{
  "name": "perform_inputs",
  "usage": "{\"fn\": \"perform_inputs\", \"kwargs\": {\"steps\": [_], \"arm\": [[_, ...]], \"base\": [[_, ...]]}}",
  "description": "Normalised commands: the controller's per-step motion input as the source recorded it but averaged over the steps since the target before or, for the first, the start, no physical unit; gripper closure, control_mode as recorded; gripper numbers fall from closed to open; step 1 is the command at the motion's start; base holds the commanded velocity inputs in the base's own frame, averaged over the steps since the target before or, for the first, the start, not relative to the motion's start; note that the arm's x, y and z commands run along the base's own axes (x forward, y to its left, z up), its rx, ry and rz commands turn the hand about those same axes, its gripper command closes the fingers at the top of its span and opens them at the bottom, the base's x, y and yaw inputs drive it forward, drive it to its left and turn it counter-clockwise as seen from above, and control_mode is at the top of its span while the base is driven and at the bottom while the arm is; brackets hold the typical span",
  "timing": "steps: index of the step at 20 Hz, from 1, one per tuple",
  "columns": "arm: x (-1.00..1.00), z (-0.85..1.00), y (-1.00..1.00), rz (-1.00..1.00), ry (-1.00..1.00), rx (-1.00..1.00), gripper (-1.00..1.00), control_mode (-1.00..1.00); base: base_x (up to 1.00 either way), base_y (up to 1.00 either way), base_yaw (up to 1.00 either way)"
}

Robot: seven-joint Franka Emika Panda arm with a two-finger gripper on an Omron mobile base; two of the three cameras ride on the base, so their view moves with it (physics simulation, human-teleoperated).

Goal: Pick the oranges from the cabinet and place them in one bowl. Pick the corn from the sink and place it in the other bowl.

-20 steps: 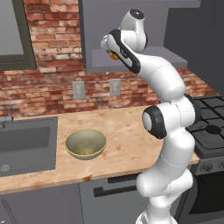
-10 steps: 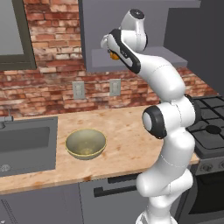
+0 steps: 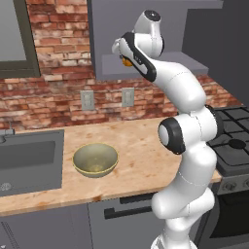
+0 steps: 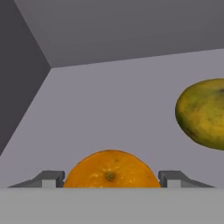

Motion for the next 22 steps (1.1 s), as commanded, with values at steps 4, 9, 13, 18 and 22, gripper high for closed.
{"fn": "perform_inputs", "kwargs": {"steps": [4, 9, 13, 18, 22], "arm": [[-0.16, 0.0, 0.0, 0.0, -0.03, 0.0, 1.0, -1.0], [-0.33, 0.0, 0.0, 0.0, -0.09, 0.0, 1.0, -1.0], [-0.41, 0.0, 0.0, 0.0, -0.11, 0.0, 1.0, -1.0], [-0.52, 0.03, 0.0, 0.0, -0.11, 0.0, 1.0, -1.0], [-0.59, 0.12, 0.0, 0.0, -0.03, 0.0, 1.0, -1.0]], "base": [[0.0, 0.0, 0.0], [0.0, 0.0, 0.0], [0.0, 0.0, 0.0], [0.0, 0.0, 0.0], [0.0, 0.0, 0.0]]}}
